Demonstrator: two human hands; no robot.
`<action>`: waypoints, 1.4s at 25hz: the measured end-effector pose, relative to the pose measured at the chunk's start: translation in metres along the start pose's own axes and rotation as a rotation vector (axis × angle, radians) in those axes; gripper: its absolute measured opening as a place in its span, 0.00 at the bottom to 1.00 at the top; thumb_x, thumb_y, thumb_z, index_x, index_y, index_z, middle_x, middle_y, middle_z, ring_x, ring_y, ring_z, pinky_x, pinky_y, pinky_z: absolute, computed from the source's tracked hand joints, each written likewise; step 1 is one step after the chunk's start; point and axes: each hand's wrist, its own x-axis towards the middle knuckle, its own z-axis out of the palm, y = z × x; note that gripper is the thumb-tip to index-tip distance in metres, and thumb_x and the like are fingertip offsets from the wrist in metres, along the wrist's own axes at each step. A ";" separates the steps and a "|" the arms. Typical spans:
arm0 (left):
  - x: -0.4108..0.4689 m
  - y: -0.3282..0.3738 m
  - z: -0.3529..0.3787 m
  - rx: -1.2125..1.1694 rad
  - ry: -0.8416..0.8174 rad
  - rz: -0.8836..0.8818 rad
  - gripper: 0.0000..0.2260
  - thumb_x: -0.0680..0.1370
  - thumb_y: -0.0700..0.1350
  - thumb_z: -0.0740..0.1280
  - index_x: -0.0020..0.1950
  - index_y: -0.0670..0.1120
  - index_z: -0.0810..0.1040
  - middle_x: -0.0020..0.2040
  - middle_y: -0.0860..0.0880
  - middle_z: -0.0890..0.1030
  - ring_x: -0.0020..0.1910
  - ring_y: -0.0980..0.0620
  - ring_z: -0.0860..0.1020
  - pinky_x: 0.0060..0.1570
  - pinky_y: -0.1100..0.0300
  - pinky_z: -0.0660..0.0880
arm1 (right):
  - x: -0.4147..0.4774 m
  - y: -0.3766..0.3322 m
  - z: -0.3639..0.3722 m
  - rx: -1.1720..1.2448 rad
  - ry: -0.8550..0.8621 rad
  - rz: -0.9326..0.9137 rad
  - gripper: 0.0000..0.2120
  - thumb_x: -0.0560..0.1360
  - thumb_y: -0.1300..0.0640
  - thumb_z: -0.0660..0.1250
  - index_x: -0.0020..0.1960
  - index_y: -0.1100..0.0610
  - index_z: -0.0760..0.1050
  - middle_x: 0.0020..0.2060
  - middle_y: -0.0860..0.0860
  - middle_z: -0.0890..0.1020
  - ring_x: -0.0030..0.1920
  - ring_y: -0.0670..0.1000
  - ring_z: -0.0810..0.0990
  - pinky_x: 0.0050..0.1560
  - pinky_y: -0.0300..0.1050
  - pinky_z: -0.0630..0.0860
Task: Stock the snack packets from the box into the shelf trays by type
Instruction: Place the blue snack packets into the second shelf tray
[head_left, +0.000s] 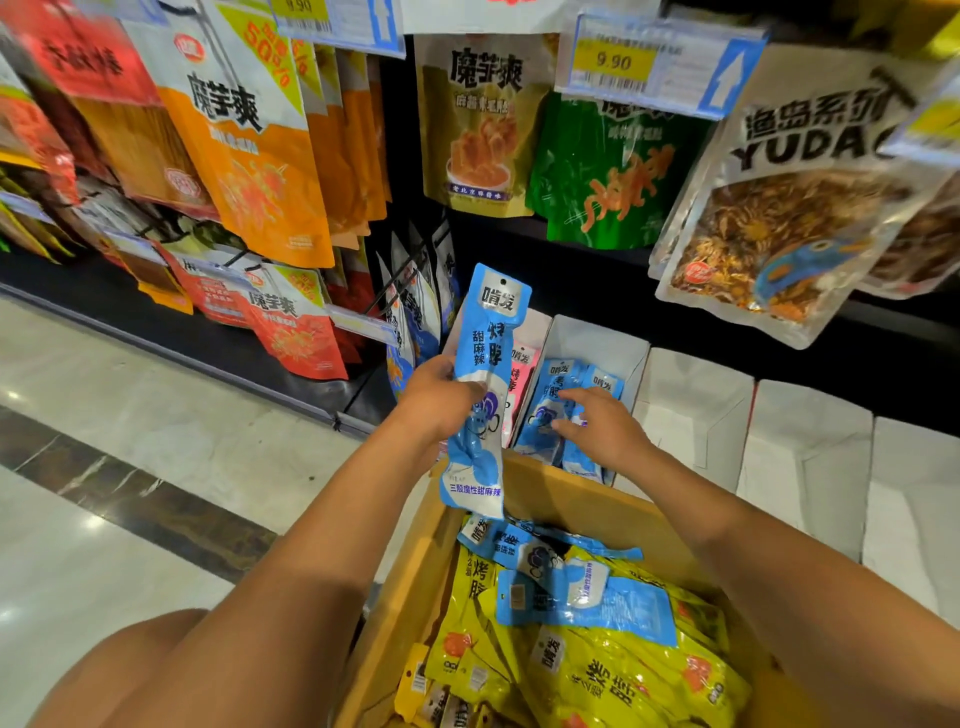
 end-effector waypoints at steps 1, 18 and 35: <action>-0.001 0.000 0.000 -0.006 -0.008 0.001 0.08 0.82 0.39 0.67 0.60 0.47 0.79 0.57 0.44 0.84 0.55 0.42 0.83 0.49 0.49 0.79 | -0.011 -0.011 -0.006 0.080 0.041 -0.048 0.25 0.79 0.46 0.67 0.74 0.48 0.69 0.70 0.52 0.70 0.61 0.52 0.78 0.61 0.47 0.75; -0.025 -0.020 0.031 -0.074 -0.096 -0.033 0.12 0.81 0.38 0.69 0.64 0.43 0.77 0.55 0.43 0.84 0.51 0.43 0.85 0.38 0.56 0.81 | -0.107 -0.098 -0.002 0.251 0.086 -0.026 0.34 0.62 0.33 0.71 0.62 0.38 0.62 0.54 0.39 0.77 0.48 0.45 0.81 0.49 0.52 0.80; 0.051 -0.164 0.018 1.143 -0.183 0.478 0.29 0.85 0.62 0.48 0.82 0.61 0.39 0.85 0.52 0.43 0.83 0.45 0.48 0.79 0.44 0.55 | 0.040 0.038 0.022 -0.103 0.044 0.435 0.39 0.71 0.34 0.68 0.76 0.45 0.58 0.56 0.54 0.80 0.52 0.58 0.81 0.39 0.46 0.77</action>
